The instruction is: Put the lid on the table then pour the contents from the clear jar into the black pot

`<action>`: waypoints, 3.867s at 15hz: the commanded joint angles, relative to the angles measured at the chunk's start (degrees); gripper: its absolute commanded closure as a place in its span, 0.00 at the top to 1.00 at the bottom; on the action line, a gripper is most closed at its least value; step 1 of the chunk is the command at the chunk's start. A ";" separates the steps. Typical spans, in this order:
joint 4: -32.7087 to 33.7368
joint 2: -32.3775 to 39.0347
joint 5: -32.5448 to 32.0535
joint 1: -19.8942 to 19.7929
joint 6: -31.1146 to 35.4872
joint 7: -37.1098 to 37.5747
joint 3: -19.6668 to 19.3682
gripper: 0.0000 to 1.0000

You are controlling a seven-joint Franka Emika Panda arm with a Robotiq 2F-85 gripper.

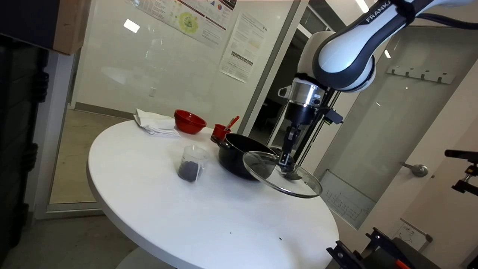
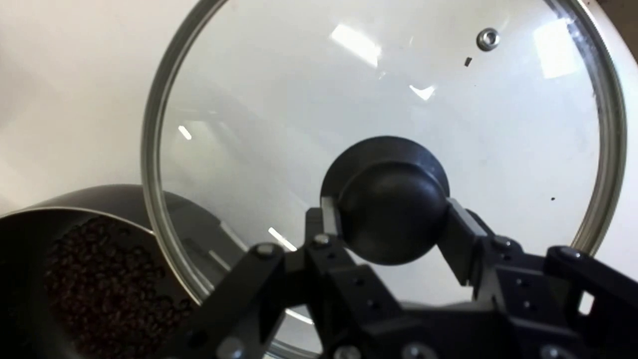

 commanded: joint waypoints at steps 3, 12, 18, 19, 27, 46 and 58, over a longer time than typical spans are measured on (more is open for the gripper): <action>-1.45 1.22 -0.62 1.54 3.33 0.58 0.25 0.25; 1.31 11.38 -11.55 6.19 10.49 5.16 -4.14 0.25; 4.90 17.43 -12.96 7.81 10.61 4.68 -5.37 0.25; 5.33 18.30 -13.04 7.78 10.49 4.39 -5.43 0.25; 5.50 18.84 -10.59 5.03 9.52 0.70 -2.39 0.25; 9.98 -0.51 15.96 -0.70 1.63 5.26 6.76 1.00; 11.76 4.56 19.20 6.73 0.41 16.64 7.15 1.00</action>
